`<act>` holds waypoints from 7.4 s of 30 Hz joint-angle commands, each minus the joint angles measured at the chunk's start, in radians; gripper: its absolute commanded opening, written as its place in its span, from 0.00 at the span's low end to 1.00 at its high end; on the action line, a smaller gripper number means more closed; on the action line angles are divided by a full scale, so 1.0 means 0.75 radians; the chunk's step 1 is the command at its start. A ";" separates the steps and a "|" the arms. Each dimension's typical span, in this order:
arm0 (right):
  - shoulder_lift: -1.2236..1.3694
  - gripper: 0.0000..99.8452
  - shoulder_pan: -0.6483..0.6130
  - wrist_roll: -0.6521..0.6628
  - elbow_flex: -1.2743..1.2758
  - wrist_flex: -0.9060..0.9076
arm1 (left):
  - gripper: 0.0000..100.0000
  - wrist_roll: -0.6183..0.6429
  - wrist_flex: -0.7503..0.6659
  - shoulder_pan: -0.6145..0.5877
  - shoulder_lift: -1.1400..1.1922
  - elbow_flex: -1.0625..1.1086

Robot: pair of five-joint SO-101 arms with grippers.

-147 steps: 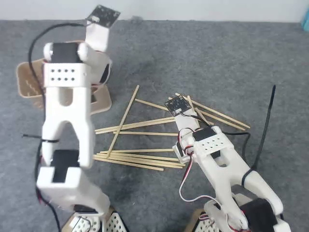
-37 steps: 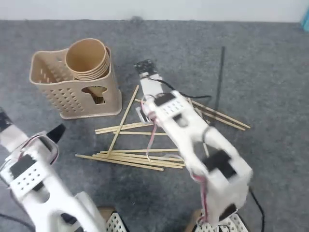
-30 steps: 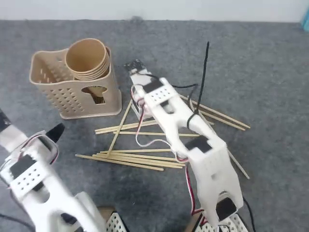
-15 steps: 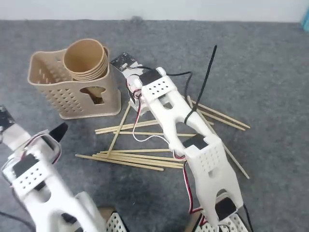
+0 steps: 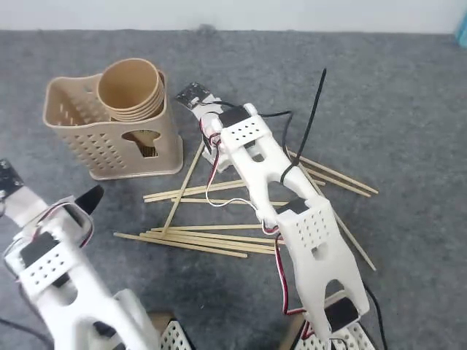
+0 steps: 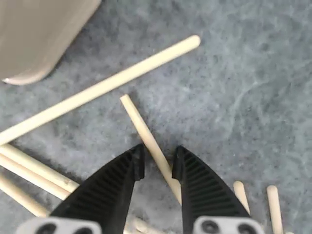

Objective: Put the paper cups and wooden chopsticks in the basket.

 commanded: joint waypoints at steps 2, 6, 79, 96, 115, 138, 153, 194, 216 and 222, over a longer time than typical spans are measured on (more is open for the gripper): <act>-0.007 0.02 0.015 0.027 -0.057 0.056 | 0.44 0.006 -0.029 0.012 -0.029 0.001; -0.073 0.01 0.017 0.014 -0.123 0.275 | 0.44 0.006 -0.029 0.012 -0.029 0.001; -0.535 0.27 -0.349 -0.747 -0.820 -0.431 | 0.44 -0.051 -0.063 0.098 -0.029 0.040; -1.104 0.27 0.212 -0.739 -0.691 0.701 | 0.44 -0.053 -0.065 0.094 -0.029 0.050; -1.693 0.27 0.496 -0.389 1.569 -0.085 | 0.44 -0.053 -0.065 0.094 -0.029 0.052; -0.760 0.02 0.643 -0.319 1.260 -0.359 | 0.44 -0.053 -0.078 0.096 -0.029 0.052; -1.574 0.01 0.619 -0.321 1.105 0.377 | 0.44 -0.053 -0.102 0.098 -0.029 0.069; -2.133 0.01 -0.048 -0.923 1.080 -1.151 | 0.44 -0.127 -0.108 0.203 -0.027 0.091; -0.476 0.01 -0.359 -0.624 -0.473 -1.051 | 0.44 -0.164 -0.113 0.243 -0.027 0.093; -0.161 0.01 -0.349 -0.614 -0.869 -0.799 | 0.44 -0.164 -0.113 0.243 -0.027 0.093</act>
